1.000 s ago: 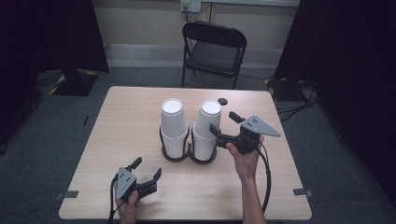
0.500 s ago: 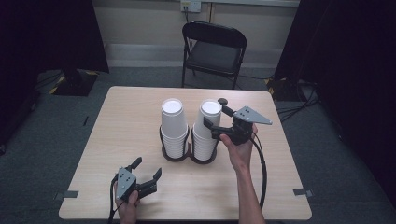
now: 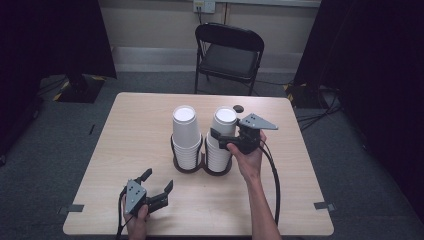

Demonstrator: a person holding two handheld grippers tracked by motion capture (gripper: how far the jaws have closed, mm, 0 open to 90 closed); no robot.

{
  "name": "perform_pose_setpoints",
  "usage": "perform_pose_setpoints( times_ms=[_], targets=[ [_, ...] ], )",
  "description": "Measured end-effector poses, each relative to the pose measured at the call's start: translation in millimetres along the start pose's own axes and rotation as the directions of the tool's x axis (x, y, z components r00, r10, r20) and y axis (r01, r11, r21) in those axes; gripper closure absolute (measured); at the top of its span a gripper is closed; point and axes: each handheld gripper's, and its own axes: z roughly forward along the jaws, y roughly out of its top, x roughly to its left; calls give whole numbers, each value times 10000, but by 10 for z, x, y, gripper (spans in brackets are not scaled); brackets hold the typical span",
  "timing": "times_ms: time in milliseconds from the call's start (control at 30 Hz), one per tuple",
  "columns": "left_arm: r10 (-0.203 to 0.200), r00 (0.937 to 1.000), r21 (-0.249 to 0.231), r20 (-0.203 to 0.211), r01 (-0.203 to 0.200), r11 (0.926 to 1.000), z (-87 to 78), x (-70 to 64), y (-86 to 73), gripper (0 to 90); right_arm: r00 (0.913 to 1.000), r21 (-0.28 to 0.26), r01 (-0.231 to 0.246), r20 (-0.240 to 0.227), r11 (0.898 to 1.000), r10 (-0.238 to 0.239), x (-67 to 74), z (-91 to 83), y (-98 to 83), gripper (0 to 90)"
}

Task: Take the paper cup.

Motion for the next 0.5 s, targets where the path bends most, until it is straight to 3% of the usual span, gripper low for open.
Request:
perform_pose_setpoints(
  times_ms=[233, 267, 500],
  targets=[
    [63, 10000, 11, -40, -63, 10000, -1, -1, 1, 160, 10000, 99, 47, 59, 9999, -47, 1, 33, -63, 127],
    [48, 10000, 11, -39, -48, 10000, 0, -4, 1, 160, 9997, 143, 225, 112, 9996, -227, 5, 46, -64, 127],
    [62, 9999, 13, -104, -62, 10000, -1, -5, 1, 160, 9997, 387, 147, 163, 9991, -154, -12, 105, -104, 113]
  ],
)
